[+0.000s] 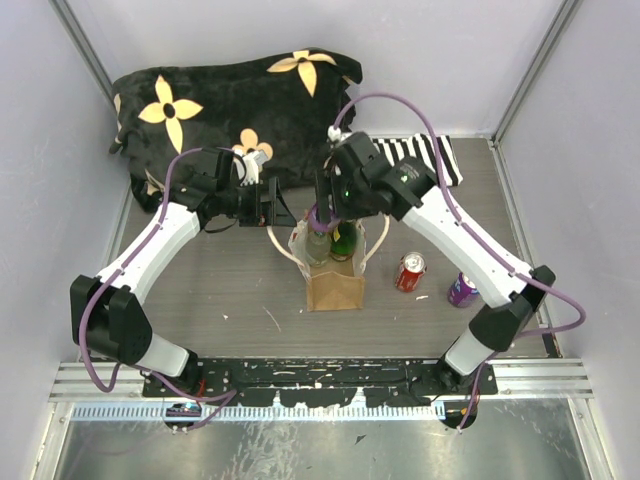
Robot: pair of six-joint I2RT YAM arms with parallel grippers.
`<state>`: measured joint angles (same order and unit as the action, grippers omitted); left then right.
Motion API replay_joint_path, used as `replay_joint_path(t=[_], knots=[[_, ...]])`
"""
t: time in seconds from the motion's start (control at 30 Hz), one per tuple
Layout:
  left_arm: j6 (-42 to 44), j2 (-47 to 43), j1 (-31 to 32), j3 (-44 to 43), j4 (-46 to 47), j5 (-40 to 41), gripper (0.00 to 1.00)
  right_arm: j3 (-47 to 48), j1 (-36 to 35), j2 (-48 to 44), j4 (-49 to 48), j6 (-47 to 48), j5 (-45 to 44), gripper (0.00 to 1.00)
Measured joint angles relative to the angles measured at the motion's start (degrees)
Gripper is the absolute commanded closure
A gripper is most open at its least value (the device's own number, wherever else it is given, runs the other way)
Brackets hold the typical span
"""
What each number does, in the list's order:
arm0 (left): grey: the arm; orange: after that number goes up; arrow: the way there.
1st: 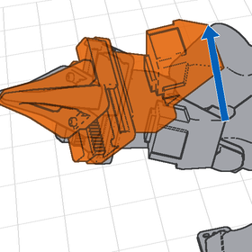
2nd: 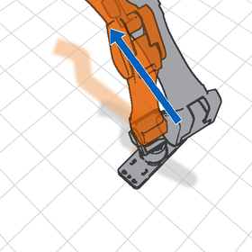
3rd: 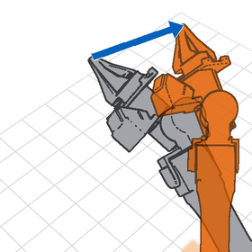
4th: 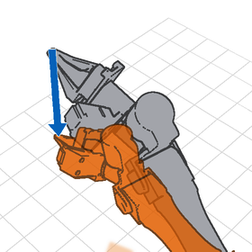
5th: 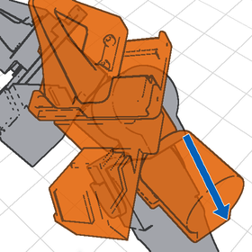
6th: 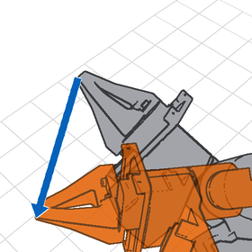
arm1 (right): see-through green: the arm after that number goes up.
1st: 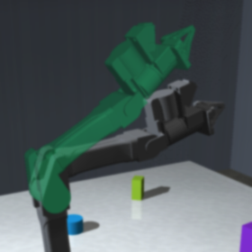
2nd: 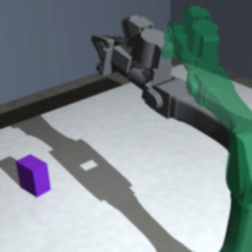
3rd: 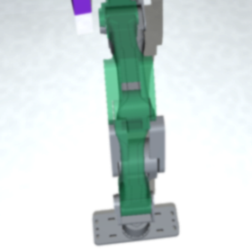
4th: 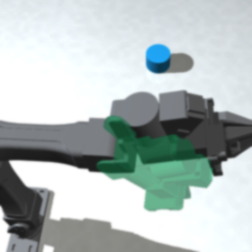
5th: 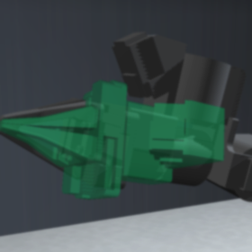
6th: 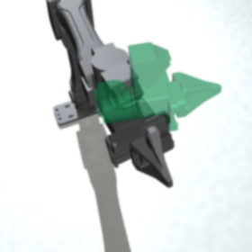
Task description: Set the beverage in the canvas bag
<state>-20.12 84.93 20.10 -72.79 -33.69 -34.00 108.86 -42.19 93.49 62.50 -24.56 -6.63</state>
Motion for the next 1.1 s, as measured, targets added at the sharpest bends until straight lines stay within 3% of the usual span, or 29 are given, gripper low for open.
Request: replay_joint_path(t=[0.27, 1.1], knots=[[-0.1, 0.1, 0.2, 0.0, 0.0, 0.0, 0.08, -8.0, -6.6, -6.8, 2.3, -6.7, -4.3, 0.99], [-0.1, 0.1, 0.4, 0.0, 0.1, 0.0, 0.08, -25.4, -6.7, -5.4, -3.5, -8.6, -10.9, 0.99]])
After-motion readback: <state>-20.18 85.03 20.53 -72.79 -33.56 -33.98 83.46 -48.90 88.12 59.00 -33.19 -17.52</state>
